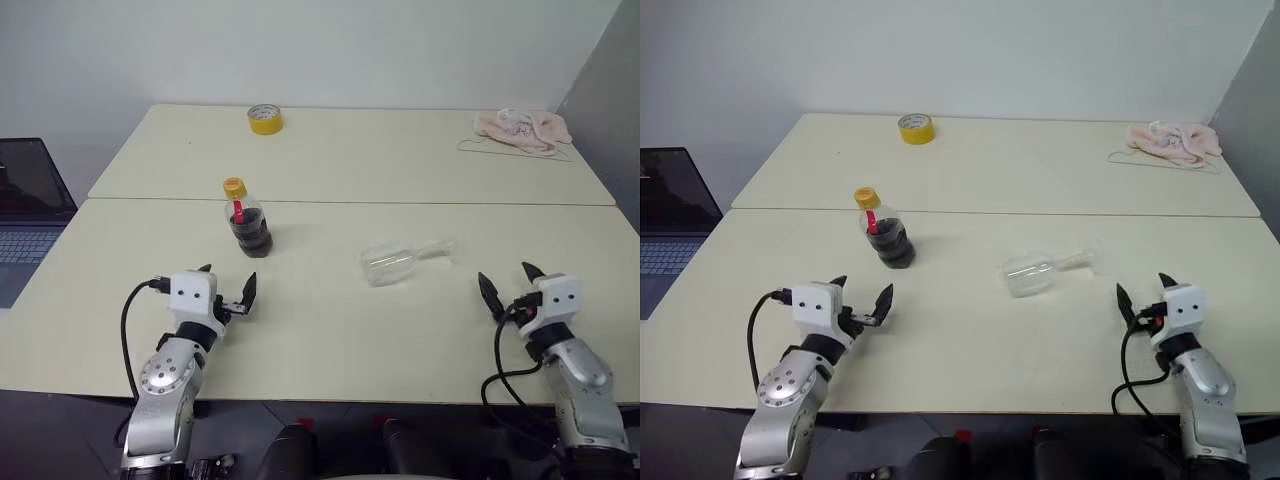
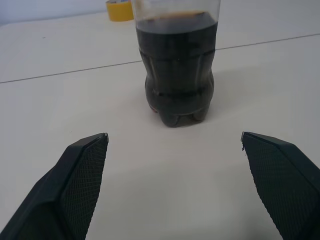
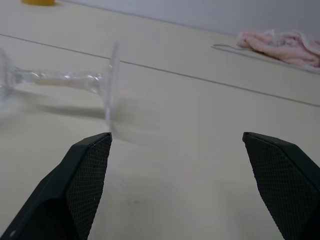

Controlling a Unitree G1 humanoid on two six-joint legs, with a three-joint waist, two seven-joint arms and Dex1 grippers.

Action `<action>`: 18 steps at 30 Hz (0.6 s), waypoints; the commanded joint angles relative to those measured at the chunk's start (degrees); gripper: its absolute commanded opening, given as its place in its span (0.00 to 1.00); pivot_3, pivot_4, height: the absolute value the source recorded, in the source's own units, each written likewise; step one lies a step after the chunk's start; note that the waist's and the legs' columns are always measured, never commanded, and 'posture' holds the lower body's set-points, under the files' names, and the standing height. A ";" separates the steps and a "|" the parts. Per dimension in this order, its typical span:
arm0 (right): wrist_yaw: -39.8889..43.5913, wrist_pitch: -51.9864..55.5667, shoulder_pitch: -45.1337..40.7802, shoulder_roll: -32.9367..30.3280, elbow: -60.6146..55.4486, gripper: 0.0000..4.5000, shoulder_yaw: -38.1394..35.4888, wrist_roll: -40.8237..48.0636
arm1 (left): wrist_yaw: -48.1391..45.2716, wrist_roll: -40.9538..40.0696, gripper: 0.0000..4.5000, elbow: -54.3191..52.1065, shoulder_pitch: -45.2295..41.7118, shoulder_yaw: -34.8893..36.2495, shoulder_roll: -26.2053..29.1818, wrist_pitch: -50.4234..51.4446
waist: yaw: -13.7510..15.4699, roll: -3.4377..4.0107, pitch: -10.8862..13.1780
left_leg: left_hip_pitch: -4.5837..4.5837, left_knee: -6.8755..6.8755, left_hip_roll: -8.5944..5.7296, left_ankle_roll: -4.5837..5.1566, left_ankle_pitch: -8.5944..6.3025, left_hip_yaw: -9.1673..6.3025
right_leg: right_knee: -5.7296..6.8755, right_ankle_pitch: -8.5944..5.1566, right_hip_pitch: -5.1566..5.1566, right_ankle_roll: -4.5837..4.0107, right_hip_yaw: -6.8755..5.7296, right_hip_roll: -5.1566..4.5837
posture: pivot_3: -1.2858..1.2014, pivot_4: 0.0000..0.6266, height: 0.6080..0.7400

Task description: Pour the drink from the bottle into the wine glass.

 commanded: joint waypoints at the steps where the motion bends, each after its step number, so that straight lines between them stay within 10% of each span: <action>1: 2.52 1.01 1.75 -2.25 -8.56 1.00 1.50 0.16 | -0.16 -0.88 1.00 -0.17 -1.87 1.40 0.66 -0.38 | 0.04 0.00 0.00 | 0.00 0.01 0.00 0.00 0.00 0.01 | 0.00 0.00 0.00 0.00 0.00 0.00 | 0.52 0.24 1.00; 18: 14.17 32.98 -2.00 -16.59 -36.75 1.00 10.61 20.05 | -0.04 1.72 1.00 8.46 -12.82 -0.79 3.43 5.54 | 0.29 -0.16 0.06 | -0.05 0.01 -0.01 0.00 0.00 -0.14 | -0.12 0.00 0.04 0.01 -0.14 -0.01 | 0.52 0.24 1.00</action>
